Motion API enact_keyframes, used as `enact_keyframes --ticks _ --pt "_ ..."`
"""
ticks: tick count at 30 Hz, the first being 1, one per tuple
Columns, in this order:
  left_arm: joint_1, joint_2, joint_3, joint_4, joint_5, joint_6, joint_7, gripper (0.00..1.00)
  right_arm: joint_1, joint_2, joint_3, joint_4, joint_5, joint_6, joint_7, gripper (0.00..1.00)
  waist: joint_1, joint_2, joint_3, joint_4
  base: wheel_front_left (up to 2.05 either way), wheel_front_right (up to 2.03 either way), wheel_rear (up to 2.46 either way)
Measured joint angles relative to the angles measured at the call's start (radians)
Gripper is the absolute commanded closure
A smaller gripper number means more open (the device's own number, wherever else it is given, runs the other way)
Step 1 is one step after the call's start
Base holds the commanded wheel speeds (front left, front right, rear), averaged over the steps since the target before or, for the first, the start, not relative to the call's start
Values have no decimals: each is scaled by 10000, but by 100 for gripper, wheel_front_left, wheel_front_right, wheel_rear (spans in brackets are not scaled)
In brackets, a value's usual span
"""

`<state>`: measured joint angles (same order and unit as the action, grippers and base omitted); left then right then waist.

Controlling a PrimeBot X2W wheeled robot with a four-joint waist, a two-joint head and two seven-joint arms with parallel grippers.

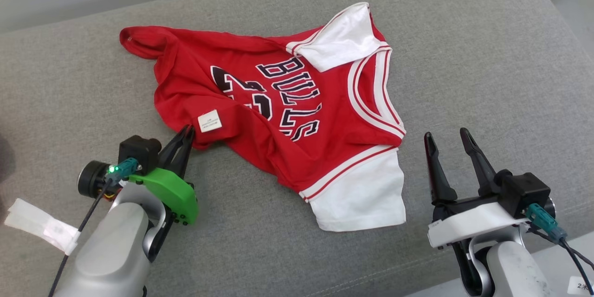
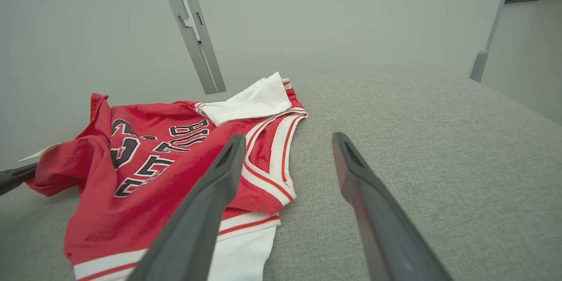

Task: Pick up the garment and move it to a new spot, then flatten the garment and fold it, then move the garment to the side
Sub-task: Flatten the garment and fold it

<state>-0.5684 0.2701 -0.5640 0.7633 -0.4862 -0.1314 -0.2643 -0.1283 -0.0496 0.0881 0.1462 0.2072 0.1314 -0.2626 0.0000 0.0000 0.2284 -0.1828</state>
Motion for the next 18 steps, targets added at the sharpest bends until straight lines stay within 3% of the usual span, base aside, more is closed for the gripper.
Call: enact_keyframes --ticks 8,18 --pt "716 272 865 -1866 740 0 0 100 302 0 -21 113 -2 0 2 0 0 0 -557 507 0 0 0" --pt "3155 395 1296 -3361 1338 50 0 100 527 2 -58 180 6 0 0 0 0 0 -1059 1294 0 0 0"
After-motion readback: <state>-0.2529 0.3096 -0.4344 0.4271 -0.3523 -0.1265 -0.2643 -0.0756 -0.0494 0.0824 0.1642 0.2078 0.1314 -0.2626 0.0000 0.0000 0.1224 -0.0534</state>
